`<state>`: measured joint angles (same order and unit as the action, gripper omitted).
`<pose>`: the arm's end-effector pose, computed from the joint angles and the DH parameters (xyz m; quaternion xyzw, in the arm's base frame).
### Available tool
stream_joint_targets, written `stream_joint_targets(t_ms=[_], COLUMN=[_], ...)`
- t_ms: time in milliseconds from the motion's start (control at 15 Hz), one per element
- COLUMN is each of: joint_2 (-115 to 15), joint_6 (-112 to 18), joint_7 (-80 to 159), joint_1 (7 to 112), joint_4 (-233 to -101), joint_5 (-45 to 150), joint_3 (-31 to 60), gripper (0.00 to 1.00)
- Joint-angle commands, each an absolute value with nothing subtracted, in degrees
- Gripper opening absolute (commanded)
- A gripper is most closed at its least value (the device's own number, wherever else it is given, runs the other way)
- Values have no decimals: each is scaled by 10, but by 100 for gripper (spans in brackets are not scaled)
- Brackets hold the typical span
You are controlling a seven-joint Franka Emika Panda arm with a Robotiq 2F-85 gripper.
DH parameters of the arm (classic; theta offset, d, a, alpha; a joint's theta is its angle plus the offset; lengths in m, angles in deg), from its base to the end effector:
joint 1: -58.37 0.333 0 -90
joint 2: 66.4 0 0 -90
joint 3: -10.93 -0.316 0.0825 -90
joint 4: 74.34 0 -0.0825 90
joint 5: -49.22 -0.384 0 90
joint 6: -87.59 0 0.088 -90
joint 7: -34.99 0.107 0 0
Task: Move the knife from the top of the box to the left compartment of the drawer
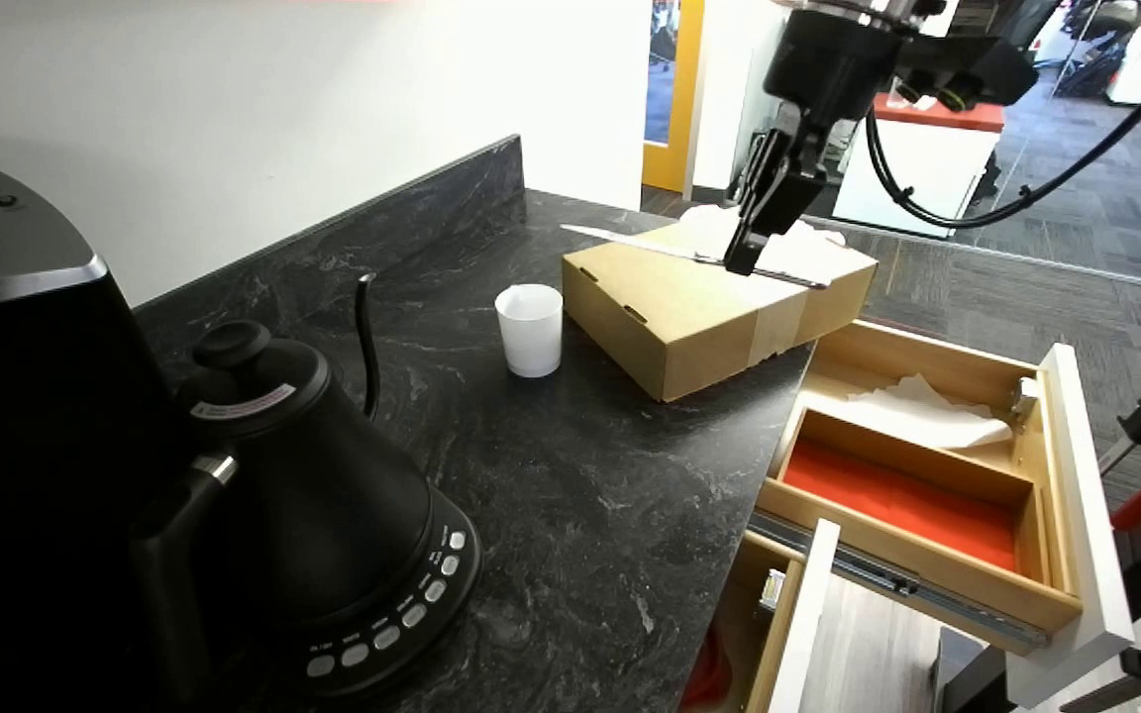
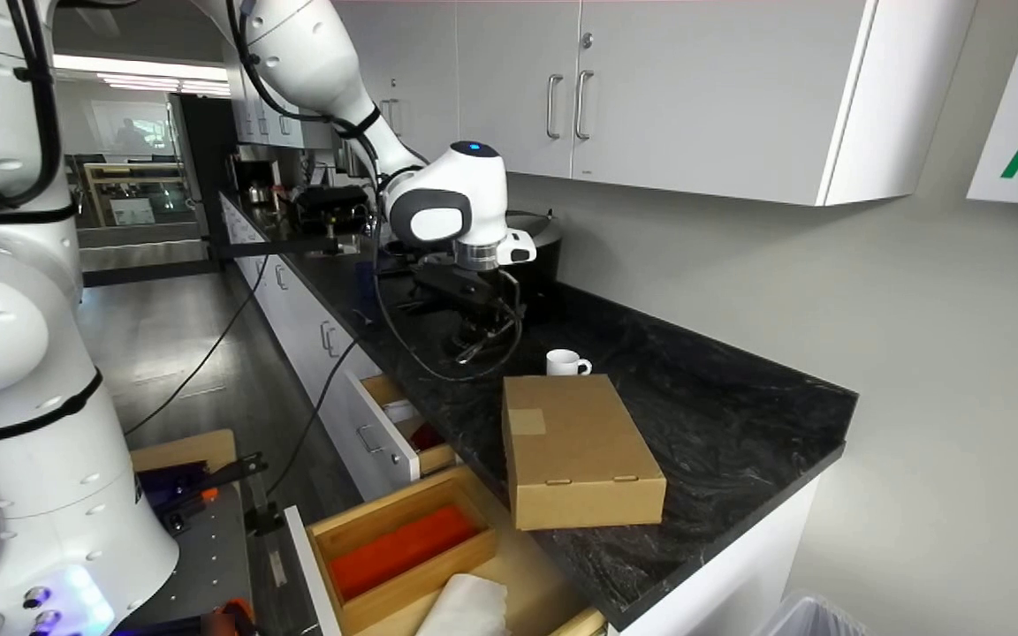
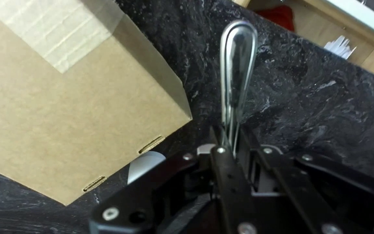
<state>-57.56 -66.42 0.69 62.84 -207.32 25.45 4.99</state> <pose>0.5323 0.0845 0.2943 -0.9658 -0.2070 -0.1250 0.0933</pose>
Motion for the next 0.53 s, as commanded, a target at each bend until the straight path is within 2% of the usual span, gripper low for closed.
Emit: stream_joint_targets(t_ms=[0, 467], joint_2=[-574, -564], joint_6=[-725, -727], joint_7=[162, 366], joint_1=[670, 665], joint_4=[-2098, -2097], joint_5=[309, 434], joint_3=[81, 76], gripper=[6, 6])
